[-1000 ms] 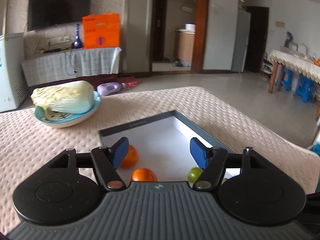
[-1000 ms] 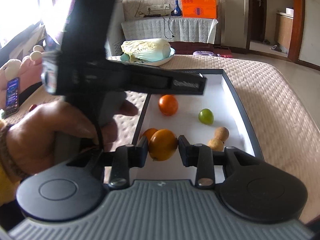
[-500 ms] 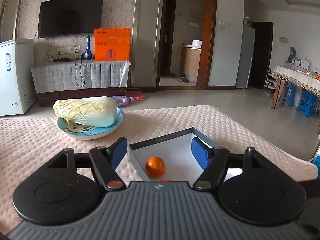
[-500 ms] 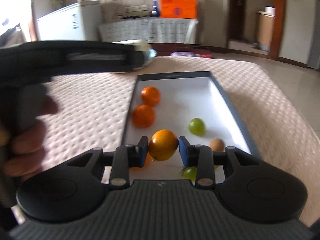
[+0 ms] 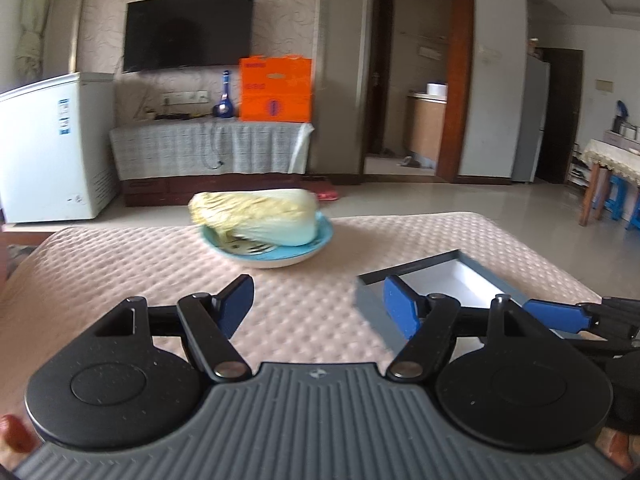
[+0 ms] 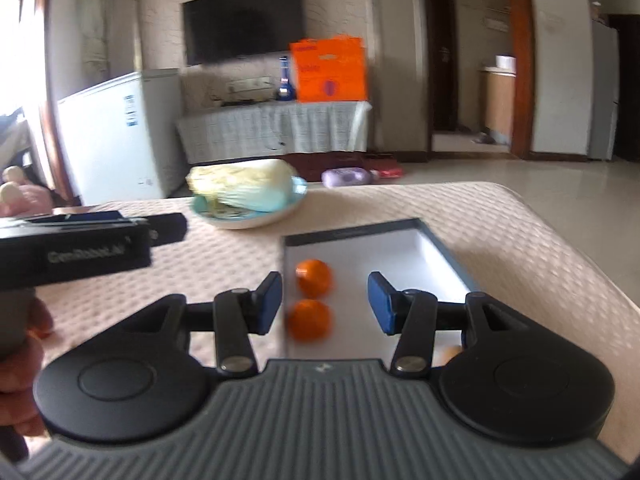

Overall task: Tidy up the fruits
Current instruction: 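Move both open tools away from the box toward the two red apples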

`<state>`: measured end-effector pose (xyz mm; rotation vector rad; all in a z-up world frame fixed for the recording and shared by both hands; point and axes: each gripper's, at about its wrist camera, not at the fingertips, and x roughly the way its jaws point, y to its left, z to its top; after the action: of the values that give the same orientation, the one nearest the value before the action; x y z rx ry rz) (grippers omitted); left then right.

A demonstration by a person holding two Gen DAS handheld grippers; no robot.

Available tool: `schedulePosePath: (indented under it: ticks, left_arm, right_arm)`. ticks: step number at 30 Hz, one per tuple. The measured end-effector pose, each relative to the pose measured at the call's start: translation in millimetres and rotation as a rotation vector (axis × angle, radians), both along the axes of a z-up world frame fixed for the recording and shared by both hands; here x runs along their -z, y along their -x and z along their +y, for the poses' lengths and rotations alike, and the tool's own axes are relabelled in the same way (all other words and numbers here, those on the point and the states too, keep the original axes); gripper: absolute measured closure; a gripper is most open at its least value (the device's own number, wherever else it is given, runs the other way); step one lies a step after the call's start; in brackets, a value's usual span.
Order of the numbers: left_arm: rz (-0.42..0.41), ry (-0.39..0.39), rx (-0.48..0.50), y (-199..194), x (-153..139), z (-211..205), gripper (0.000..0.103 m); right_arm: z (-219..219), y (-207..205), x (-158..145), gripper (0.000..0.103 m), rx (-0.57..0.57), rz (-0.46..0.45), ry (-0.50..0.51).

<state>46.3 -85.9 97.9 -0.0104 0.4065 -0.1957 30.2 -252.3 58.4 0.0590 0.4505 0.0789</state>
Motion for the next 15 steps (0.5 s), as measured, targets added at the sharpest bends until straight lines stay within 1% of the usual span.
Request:
schedulePosePath:
  ticks: [3, 8, 11, 15]
  left_arm:
    - [0.002, -0.013, -0.040, 9, -2, 17, 0.027]
    - [0.000, -0.025, -0.118, 26, -6, 51, 0.027]
    - [0.010, -0.023, -0.173, 39, -6, 71, 0.027]
    - [0.024, -0.029, -0.235, 58, -6, 95, 0.027]
  right_arm:
    - [20, -2, -1, 0.053, -0.063, 0.006, 0.001]
    - [49, -4, -5, 0.053, -0.167, -0.011, -0.034]
    - [60, -8, -5, 0.053, -0.203, -0.013, -0.080]
    - [76, -13, -5, 0.053, -0.224, -0.005, -0.119]
